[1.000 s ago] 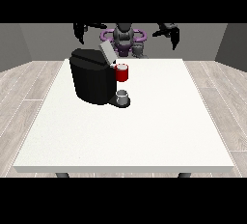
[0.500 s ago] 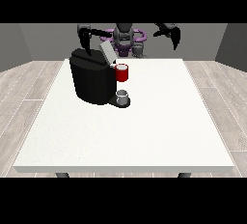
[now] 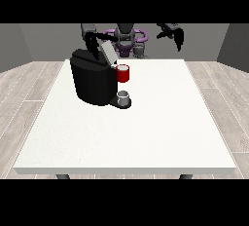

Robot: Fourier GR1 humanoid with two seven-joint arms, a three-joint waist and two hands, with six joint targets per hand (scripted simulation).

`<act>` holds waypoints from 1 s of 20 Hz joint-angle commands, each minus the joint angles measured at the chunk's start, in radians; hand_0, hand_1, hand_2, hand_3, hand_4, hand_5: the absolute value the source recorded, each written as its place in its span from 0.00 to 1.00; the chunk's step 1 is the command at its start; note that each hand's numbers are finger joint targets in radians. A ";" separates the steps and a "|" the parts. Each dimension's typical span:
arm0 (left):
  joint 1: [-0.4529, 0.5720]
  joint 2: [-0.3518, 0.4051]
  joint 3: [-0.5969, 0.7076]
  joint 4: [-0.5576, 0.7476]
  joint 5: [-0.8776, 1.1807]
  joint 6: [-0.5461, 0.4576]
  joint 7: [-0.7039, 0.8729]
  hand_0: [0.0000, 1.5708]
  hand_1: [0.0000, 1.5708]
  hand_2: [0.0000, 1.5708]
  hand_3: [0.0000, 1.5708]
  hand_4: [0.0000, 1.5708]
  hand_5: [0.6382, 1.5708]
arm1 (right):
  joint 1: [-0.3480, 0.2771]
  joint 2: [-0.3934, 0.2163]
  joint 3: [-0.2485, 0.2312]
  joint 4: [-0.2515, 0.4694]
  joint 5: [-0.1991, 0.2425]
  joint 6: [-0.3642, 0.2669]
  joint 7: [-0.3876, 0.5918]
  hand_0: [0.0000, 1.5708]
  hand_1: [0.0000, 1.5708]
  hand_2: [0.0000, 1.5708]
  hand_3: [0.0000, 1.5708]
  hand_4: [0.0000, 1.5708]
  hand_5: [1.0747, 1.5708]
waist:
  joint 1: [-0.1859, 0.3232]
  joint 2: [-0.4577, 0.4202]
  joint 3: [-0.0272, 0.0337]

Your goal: Insert the coffee pod into the coffee machine and close the lid

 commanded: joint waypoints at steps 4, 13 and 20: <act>0.054 0.036 -0.010 -0.033 0.002 -0.010 -0.027 0.00 0.00 0.00 0.00 0.22 1.00 | -0.077 -0.003 0.005 0.051 0.017 -0.016 0.001 0.00 0.00 0.00 0.00 0.08 1.00 | 0.014 0.048 0.0017; 0.010 0.013 -0.056 -0.068 0.004 -0.005 0.046 0.00 0.00 0.00 0.00 0.24 1.00 | -0.221 -0.044 0.037 0.078 0.058 0.015 0.042 0.00 0.00 0.00 0.00 0.03 1.00 | 0.060 0.059 0.0018; -0.029 0.045 -0.016 0.005 0.002 0.009 0.014 0.00 0.00 0.00 0.00 0.24 1.00 | -0.271 0.044 0.100 0.030 0.082 -0.012 0.086 0.00 0.00 0.00 0.00 0.00 1.00 | 0.043 0.068 0.0013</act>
